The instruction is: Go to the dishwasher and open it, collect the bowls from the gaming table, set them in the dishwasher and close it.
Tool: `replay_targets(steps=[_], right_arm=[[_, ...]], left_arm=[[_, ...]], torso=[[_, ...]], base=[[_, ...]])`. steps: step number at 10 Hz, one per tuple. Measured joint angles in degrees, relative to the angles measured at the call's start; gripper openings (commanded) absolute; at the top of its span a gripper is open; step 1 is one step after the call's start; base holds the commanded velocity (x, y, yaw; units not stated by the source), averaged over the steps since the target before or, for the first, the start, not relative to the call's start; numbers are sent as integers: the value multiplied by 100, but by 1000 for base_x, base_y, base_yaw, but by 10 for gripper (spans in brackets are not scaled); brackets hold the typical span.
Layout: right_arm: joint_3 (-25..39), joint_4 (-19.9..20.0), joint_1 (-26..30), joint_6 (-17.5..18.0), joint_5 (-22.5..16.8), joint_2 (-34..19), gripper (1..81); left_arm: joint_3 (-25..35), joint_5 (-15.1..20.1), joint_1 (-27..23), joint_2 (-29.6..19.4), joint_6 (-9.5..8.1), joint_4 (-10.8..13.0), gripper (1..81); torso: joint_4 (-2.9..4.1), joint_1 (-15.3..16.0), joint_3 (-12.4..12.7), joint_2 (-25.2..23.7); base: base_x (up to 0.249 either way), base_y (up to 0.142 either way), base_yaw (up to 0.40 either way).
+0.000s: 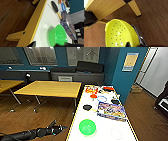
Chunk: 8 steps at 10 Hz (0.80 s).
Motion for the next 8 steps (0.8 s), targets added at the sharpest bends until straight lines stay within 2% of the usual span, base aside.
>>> replay_targets(steps=[2,5,8], right_arm=[[-10,-4,2,0,-6,2,10],[-71,-4,28,0,-22,96,10],[-222,-6,72,21,-46,193,10]], left_arm=[[-460,180,-13,336,0,4,811],[-636,345,-107,769,0,85,811],[-1165,507,-102,1270,-17,133,811]], torso=[[0,2,-2,0],[0,2,-5,2],[0,2,-7,2]], base=[[0,0,0],[0,0,0],[0,0,0]])
